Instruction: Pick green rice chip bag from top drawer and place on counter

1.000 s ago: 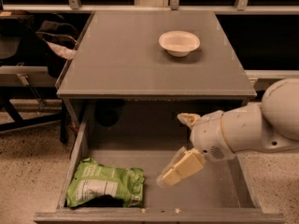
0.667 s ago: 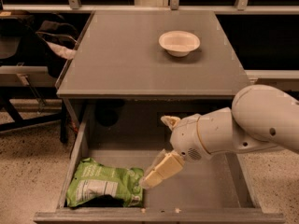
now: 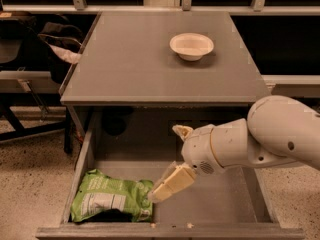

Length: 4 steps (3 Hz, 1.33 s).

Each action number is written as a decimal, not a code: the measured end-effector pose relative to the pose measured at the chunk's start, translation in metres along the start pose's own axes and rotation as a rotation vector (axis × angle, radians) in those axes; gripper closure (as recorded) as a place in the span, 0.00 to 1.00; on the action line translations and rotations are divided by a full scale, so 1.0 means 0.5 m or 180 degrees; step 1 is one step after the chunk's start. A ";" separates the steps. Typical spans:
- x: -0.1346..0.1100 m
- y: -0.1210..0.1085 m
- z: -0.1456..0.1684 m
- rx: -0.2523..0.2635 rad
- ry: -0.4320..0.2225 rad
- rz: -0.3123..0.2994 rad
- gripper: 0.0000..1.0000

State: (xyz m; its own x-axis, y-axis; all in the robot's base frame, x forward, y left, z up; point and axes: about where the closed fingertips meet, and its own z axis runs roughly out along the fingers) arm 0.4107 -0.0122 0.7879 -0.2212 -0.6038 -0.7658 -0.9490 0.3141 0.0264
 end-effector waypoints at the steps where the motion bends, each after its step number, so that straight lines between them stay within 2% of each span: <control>1: -0.009 0.003 0.043 -0.0030 -0.0065 -0.0034 0.00; 3: -0.027 0.016 0.137 -0.0167 -0.0151 -0.0103 0.00; 4: -0.024 0.027 0.175 -0.0195 -0.0121 -0.0136 0.00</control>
Offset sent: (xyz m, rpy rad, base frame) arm 0.0199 0.0610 -0.0353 0.0614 -0.0153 0.0492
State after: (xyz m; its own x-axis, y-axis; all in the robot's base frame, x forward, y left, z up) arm 0.4205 0.0636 0.7412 -0.1725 -0.5870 -0.7910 -0.9697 0.2424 0.0315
